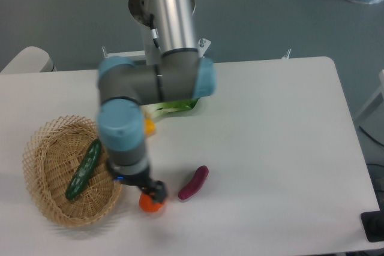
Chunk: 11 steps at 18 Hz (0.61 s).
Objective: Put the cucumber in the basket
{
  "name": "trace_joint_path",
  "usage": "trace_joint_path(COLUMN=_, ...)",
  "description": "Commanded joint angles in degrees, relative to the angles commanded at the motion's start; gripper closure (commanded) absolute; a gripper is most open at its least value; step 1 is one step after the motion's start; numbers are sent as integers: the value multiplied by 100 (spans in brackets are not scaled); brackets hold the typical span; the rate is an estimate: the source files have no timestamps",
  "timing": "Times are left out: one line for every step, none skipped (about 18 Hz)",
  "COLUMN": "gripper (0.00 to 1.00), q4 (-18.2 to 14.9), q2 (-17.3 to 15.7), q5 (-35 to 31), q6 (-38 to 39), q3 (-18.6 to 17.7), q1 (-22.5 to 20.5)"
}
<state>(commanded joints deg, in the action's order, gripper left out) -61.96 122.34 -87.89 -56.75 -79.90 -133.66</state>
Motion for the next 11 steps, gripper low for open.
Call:
trace_joint_path(gripper=0, q4=0, q2=26, q5=9, q6=-238, q3=18, q1=-123)
trace_joint_path(gripper=0, q4=0, q2=53, q5=9, q6=-458, q3=18, q1=-238)
trace_joint_path(gripper=0, q4=0, q2=70, q5=9, q6=-686, q3=18, q1=-361)
trace_joint_path(gripper=0, q4=0, q2=79, q5=9, q6=-871, q3=18, q1=-449)
trace_joint_path(gripper=0, q4=0, q2=123, q5=9, q6=-1012, q3=27, q1=-546)
trace_joint_path(gripper=0, q4=9, q2=150, q5=0, q6=-1101, q3=27, q1=-625)
trace_joint_path(gripper=0, q4=44, q2=193, q5=-9, q6=-1145, q3=35, q1=-687)
trace_joint_path(gripper=0, q4=53, q2=237, q5=-17, q6=-1172, q3=79, q1=-713)
trace_joint_path(gripper=0, q4=53, q2=264, q5=-35, q6=-1294, q3=149, q1=-766)
trace_joint_path(gripper=0, q4=53, q2=290, q5=-26, q6=-1460, q3=158, q1=-827)
trace_joint_path(gripper=0, q4=53, q2=316, q5=-17, q6=-1584, q3=176, q1=-863)
